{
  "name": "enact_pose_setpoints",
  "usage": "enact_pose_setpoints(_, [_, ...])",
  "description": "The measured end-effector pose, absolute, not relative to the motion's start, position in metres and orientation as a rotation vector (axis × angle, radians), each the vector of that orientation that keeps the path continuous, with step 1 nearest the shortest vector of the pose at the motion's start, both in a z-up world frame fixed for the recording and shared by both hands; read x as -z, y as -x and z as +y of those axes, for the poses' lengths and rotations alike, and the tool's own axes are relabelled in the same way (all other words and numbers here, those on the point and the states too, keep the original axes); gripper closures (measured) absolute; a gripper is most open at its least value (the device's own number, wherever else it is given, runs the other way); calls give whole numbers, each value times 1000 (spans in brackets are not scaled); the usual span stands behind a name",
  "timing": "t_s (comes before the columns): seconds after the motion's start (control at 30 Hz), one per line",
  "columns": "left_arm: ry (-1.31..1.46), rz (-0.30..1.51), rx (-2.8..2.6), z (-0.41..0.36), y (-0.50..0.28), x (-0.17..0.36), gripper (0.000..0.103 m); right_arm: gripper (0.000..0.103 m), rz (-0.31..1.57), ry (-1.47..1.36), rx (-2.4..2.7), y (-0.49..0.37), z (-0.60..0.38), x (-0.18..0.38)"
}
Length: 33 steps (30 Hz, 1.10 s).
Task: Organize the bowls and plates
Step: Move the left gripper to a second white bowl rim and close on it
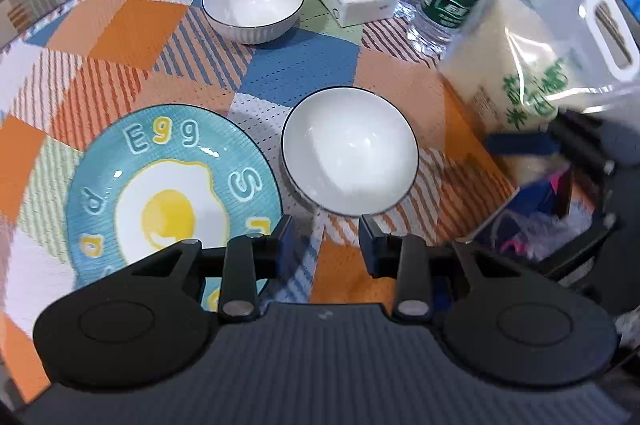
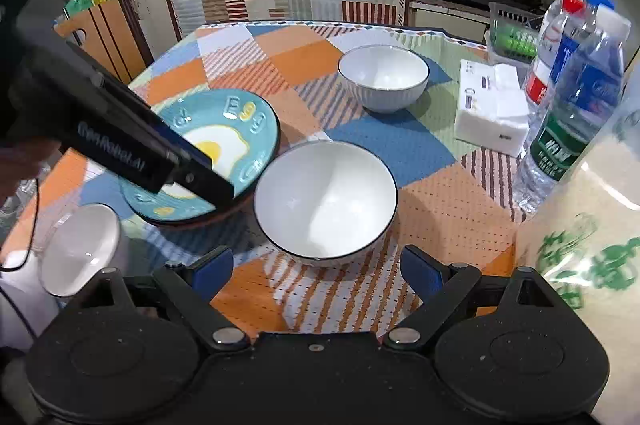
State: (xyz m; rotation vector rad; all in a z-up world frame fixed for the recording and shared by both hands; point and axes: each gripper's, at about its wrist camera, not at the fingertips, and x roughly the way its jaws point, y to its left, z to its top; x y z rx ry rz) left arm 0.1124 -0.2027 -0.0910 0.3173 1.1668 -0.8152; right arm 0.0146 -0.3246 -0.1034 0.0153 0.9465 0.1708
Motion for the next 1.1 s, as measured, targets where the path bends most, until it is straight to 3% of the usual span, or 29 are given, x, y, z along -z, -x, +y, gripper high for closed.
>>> enact_pose_setpoints(0.6, [-514, 1195, 848, -149, -54, 33, 59, 10, 1024, 175, -429, 3, -255, 38])
enact_pose_setpoints(0.83, [-549, 1208, 848, -127, -40, 44, 48, 10, 1034, 222, -527, 12, -230, 46])
enact_pose_setpoints(1.1, [-515, 1287, 834, -98, -41, 80, 42, 10, 1066, 267, -610, 14, -211, 79])
